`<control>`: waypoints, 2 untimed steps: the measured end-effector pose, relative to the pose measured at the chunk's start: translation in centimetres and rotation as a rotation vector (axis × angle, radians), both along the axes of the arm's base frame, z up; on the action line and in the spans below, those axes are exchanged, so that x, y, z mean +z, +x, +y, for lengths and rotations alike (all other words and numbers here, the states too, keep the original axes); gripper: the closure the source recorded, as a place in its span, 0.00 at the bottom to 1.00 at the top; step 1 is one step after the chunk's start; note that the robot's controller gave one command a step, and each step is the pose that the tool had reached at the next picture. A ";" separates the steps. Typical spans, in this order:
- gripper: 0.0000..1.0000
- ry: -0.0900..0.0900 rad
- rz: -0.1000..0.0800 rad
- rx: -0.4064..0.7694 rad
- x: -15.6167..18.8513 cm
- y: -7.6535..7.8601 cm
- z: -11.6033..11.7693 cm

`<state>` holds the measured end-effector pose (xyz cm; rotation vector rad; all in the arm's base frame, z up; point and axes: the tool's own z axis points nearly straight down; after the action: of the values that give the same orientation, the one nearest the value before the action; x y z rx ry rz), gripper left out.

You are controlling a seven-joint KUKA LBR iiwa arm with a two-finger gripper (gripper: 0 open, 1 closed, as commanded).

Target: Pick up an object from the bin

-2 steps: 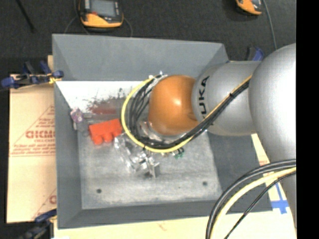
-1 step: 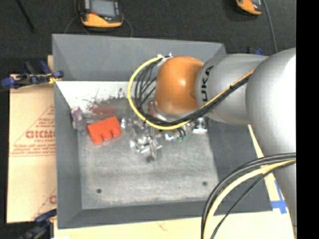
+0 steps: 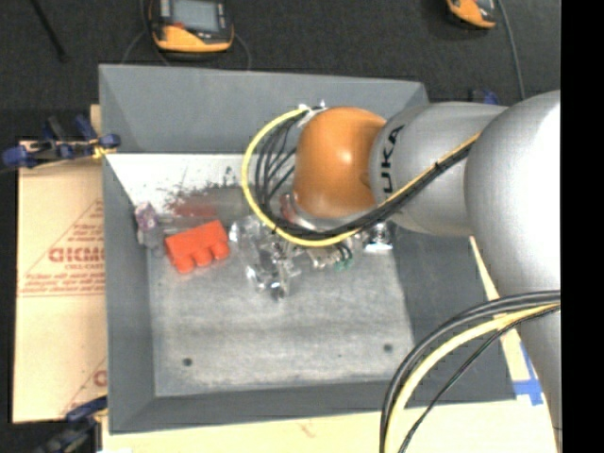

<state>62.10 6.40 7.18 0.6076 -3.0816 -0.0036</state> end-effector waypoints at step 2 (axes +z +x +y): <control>1.00 -0.002 -0.006 -0.007 5.7 0.2 -0.1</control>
Offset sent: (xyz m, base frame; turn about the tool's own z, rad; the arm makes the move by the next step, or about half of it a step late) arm 0.0001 0.0002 0.0125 0.0000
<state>62.31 6.27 12.89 0.5981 -3.0893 0.0006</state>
